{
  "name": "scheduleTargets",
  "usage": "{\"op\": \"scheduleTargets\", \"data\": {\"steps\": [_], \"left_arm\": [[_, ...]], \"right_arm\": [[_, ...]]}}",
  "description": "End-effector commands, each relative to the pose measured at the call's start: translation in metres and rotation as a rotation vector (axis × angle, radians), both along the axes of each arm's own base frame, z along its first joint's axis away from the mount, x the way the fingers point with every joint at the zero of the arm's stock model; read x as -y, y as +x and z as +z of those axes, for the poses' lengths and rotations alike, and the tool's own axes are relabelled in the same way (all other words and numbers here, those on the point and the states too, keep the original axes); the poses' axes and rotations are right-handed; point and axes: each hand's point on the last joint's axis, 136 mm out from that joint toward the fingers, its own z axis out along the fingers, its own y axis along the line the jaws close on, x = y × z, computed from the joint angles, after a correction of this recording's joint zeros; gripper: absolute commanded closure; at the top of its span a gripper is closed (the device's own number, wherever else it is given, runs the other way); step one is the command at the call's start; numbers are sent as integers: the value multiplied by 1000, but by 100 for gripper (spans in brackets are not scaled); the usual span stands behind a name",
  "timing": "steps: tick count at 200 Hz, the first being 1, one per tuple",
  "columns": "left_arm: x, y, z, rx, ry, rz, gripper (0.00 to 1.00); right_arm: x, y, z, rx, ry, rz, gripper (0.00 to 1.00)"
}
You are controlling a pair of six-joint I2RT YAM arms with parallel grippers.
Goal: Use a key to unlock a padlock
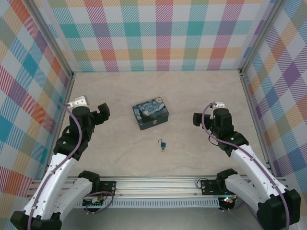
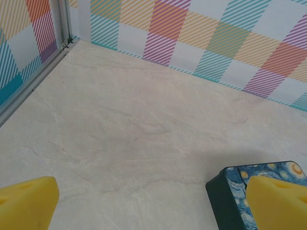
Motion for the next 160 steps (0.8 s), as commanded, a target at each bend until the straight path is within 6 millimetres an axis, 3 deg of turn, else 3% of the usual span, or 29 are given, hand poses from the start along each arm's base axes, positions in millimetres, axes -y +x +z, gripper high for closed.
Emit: {"op": "scheduleTargets", "data": {"steps": [1,43,96,160], "left_arm": [[0,8,6,62,27,-17,0],[3,16,-7,107,104,-55,0],[6,17,-28,67,157,-86,0],[9,20,-36,52,153,-102,0]], "right_arm": [[21,7,3,84,-123,-44,0],[50,13,-29,125,-154,-122,0],[54,22,-66,151,-126,-87,0],[42,60,-58,264,-100,6,0]]}}
